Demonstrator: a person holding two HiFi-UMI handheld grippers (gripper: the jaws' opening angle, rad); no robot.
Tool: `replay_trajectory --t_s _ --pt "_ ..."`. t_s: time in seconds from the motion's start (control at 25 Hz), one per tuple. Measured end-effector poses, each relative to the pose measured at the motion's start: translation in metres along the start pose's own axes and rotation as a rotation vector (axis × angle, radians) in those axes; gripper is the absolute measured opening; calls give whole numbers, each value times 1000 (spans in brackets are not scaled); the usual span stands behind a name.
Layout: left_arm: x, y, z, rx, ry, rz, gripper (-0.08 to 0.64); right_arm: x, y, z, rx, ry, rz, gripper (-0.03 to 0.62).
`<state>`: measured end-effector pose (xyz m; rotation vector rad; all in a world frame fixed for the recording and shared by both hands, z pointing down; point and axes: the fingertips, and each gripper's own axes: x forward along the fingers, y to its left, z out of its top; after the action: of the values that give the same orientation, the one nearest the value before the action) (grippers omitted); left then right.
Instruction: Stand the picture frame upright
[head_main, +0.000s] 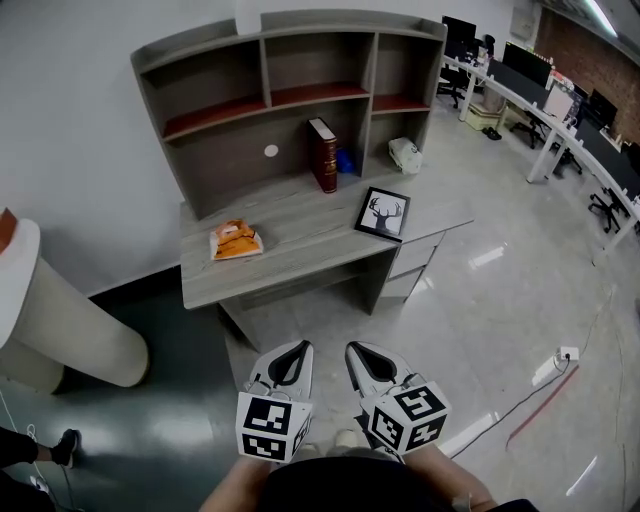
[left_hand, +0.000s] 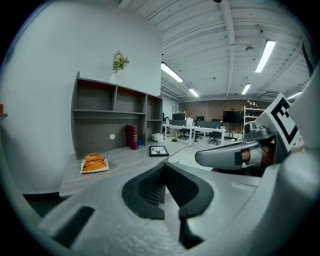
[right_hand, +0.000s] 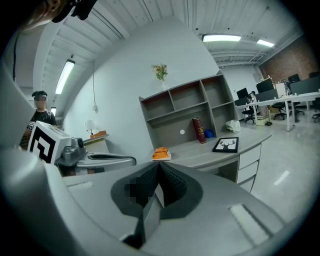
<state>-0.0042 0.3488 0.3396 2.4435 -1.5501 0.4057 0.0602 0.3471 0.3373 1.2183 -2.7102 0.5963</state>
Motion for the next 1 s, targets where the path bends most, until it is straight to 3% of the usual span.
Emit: replay_trajectory --t_s 0.4,1.0 --pt "17 -27 -9 -1 21 -4 -2 -9 -25 -7 17 16 13 -3" --pt "49 -35 -10 33 62 -34 -2 -4 -53 -2 31 11 -7 -3"
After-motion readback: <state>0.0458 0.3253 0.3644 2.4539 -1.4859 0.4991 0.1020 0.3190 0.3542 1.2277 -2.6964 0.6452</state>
